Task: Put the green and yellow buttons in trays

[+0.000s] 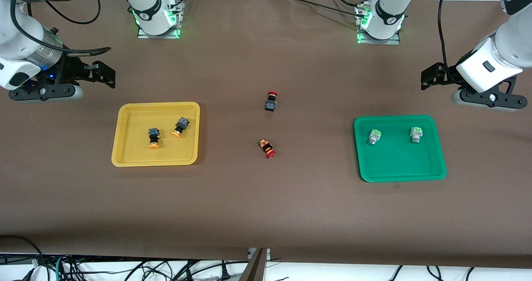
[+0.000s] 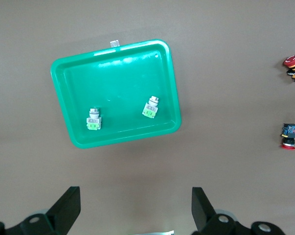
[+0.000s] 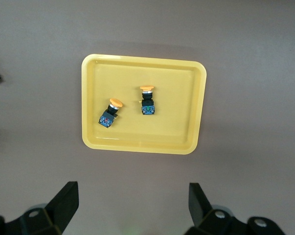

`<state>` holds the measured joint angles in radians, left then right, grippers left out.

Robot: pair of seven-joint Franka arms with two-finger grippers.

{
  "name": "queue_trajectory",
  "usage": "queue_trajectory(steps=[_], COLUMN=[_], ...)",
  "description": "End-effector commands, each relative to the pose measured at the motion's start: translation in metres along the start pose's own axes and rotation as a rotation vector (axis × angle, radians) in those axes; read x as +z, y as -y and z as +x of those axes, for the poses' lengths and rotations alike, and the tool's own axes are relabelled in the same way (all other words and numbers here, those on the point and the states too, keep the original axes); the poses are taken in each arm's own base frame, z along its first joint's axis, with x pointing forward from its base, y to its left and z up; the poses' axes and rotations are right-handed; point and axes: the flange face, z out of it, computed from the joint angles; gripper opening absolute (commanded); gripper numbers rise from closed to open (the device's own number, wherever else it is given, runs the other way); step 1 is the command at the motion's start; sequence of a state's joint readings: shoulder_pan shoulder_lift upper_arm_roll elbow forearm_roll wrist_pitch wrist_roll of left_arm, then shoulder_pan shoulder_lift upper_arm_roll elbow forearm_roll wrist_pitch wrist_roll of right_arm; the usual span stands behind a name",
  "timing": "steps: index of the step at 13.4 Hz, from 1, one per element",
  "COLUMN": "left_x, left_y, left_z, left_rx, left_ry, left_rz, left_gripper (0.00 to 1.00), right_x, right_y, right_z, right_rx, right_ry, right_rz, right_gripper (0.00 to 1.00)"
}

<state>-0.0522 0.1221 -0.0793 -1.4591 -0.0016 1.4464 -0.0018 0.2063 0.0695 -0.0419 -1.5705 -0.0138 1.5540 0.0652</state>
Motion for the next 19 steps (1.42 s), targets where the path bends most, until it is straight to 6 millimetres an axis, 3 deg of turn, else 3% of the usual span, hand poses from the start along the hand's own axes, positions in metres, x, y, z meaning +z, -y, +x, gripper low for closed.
queue_trajectory(steps=[1, 7, 11, 19], left_x=[-0.006, -0.006, -0.006, -0.005], left_y=[-0.002, -0.002, -0.001, 0.002], left_z=[0.002, 0.002, 0.002, 0.003], left_rx=[-0.002, -0.002, -0.003, -0.007], left_ry=[-0.003, -0.001, -0.003, 0.000], left_rz=[0.007, 0.007, 0.007, -0.003], left_gripper=[1.00, 1.00, 1.00, 1.00], right_x=[-0.005, -0.006, -0.010, -0.014], right_y=[-0.004, -0.007, -0.020, -0.013], right_z=[0.003, 0.003, 0.004, 0.003], right_rx=[-0.006, 0.003, 0.038, 0.015], right_ry=[0.002, -0.002, -0.015, -0.019], right_rz=[-0.013, -0.013, -0.001, 0.007], right_gripper=[0.99, 0.99, 0.99, 0.99])
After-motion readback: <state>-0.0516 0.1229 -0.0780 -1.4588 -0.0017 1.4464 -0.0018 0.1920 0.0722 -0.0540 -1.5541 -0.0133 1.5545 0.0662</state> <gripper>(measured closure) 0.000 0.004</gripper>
